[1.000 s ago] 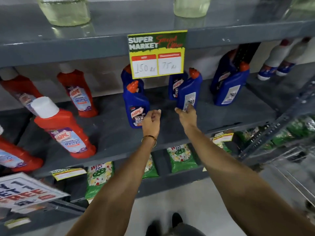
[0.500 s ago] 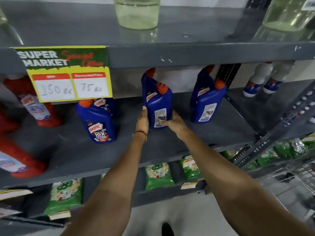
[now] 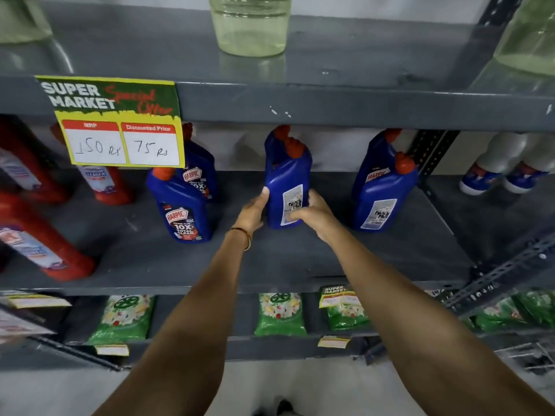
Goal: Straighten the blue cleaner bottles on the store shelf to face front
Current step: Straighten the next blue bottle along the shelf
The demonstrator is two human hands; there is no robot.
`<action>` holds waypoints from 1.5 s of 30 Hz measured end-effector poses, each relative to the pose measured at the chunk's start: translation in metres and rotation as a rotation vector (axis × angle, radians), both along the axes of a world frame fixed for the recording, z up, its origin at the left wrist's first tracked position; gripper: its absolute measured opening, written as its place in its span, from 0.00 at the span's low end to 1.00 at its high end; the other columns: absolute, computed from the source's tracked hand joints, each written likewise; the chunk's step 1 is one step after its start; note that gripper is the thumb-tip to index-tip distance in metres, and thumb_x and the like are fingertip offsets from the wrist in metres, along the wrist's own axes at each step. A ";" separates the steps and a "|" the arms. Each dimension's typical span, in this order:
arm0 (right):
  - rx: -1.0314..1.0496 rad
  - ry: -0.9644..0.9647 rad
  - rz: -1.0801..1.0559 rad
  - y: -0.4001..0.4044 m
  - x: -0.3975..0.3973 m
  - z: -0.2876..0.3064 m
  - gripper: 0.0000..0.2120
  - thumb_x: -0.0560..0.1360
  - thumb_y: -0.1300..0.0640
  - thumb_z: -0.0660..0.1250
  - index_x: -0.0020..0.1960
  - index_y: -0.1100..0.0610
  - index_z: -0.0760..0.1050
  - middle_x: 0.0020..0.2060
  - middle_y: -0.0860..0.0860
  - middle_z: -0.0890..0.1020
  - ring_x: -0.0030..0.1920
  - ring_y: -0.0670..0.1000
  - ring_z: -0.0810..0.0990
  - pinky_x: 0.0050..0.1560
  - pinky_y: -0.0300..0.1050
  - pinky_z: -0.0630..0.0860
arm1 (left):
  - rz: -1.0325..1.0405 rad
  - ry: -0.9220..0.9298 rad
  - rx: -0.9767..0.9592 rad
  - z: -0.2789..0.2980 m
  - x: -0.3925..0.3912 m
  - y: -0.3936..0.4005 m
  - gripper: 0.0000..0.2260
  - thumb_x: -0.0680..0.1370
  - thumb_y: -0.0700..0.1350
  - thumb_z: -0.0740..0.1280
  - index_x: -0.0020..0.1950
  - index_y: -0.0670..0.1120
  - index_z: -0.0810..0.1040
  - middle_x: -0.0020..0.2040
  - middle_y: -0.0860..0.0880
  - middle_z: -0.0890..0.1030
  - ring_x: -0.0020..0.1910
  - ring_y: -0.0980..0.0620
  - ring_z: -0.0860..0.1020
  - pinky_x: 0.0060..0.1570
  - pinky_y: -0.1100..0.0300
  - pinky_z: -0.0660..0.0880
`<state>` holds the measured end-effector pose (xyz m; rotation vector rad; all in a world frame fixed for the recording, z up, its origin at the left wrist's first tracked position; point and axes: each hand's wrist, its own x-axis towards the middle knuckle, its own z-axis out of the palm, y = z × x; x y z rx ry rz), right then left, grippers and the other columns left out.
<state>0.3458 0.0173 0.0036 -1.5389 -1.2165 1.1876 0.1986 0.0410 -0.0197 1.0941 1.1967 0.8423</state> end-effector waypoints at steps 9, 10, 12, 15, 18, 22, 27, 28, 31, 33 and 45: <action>0.071 -0.017 0.151 -0.013 -0.018 0.013 0.49 0.56 0.54 0.80 0.71 0.50 0.60 0.62 0.51 0.77 0.62 0.52 0.76 0.63 0.56 0.73 | -0.146 -0.296 -0.037 0.010 -0.017 -0.017 0.26 0.72 0.64 0.61 0.64 0.51 0.70 0.60 0.50 0.79 0.56 0.49 0.80 0.45 0.48 0.80; 0.066 -0.043 0.154 -0.014 -0.020 0.013 0.51 0.55 0.53 0.81 0.72 0.49 0.57 0.63 0.51 0.76 0.62 0.52 0.75 0.63 0.56 0.73 | -0.154 -0.308 -0.039 0.010 -0.017 -0.018 0.26 0.71 0.63 0.63 0.63 0.49 0.70 0.60 0.48 0.79 0.57 0.47 0.79 0.46 0.46 0.80; 0.060 -0.084 0.155 -0.015 -0.021 0.014 0.56 0.55 0.51 0.81 0.74 0.47 0.52 0.65 0.51 0.74 0.64 0.53 0.74 0.64 0.57 0.73 | -0.152 -0.312 -0.025 0.013 -0.016 -0.020 0.24 0.68 0.62 0.67 0.55 0.48 0.71 0.57 0.48 0.80 0.55 0.47 0.80 0.46 0.45 0.79; 0.088 -0.121 0.148 -0.017 -0.020 0.014 0.58 0.55 0.51 0.81 0.74 0.46 0.49 0.65 0.51 0.74 0.63 0.53 0.74 0.63 0.57 0.73 | -0.186 -0.335 -0.034 0.017 -0.014 -0.019 0.25 0.66 0.65 0.65 0.54 0.49 0.74 0.55 0.49 0.81 0.53 0.49 0.81 0.44 0.46 0.80; 0.150 -0.163 0.124 -0.018 -0.016 0.017 0.53 0.56 0.53 0.80 0.73 0.48 0.54 0.65 0.51 0.71 0.62 0.52 0.73 0.62 0.57 0.74 | -0.206 -0.343 -0.063 0.021 -0.008 -0.017 0.25 0.67 0.70 0.58 0.51 0.55 0.80 0.51 0.52 0.85 0.52 0.51 0.82 0.41 0.50 0.80; 0.168 -0.202 0.113 -0.018 -0.012 0.022 0.49 0.57 0.53 0.79 0.72 0.45 0.57 0.63 0.52 0.65 0.58 0.50 0.71 0.58 0.51 0.74 | -0.180 -0.344 -0.052 0.023 -0.001 -0.014 0.16 0.72 0.62 0.62 0.54 0.57 0.79 0.53 0.52 0.83 0.57 0.49 0.79 0.44 0.46 0.80; 0.134 -0.089 0.207 -0.019 -0.001 0.027 0.42 0.60 0.59 0.77 0.70 0.47 0.62 0.61 0.51 0.76 0.60 0.52 0.76 0.63 0.57 0.73 | -0.312 -0.353 -0.095 0.026 -0.007 -0.007 0.26 0.68 0.66 0.65 0.63 0.57 0.74 0.62 0.51 0.79 0.61 0.50 0.77 0.47 0.43 0.79; 0.126 -0.078 0.219 -0.019 0.001 0.028 0.41 0.60 0.60 0.76 0.69 0.48 0.63 0.60 0.50 0.76 0.59 0.51 0.76 0.62 0.56 0.74 | -0.325 -0.331 -0.089 0.026 -0.008 -0.005 0.26 0.68 0.66 0.66 0.63 0.58 0.73 0.64 0.51 0.77 0.62 0.49 0.76 0.47 0.43 0.79; 0.121 -0.069 0.267 -0.018 0.004 0.030 0.36 0.61 0.63 0.75 0.64 0.50 0.66 0.56 0.49 0.77 0.57 0.51 0.77 0.61 0.55 0.75 | -0.292 -0.281 -0.080 0.027 -0.011 -0.004 0.26 0.66 0.64 0.68 0.62 0.56 0.74 0.63 0.51 0.76 0.63 0.49 0.74 0.48 0.43 0.78; 0.106 -0.047 0.305 -0.017 0.006 0.031 0.32 0.61 0.65 0.74 0.61 0.49 0.68 0.55 0.50 0.77 0.57 0.52 0.76 0.60 0.53 0.75 | -0.242 -0.259 -0.067 0.026 -0.013 -0.003 0.25 0.68 0.60 0.69 0.62 0.52 0.74 0.62 0.50 0.77 0.63 0.48 0.74 0.50 0.43 0.77; 0.118 0.029 0.112 -0.009 0.022 0.010 0.28 0.66 0.68 0.72 0.62 0.55 0.68 0.52 0.49 0.80 0.53 0.48 0.79 0.54 0.50 0.79 | -0.016 -0.276 0.030 0.009 -0.003 -0.009 0.15 0.71 0.43 0.71 0.56 0.48 0.75 0.52 0.49 0.81 0.50 0.50 0.80 0.49 0.53 0.79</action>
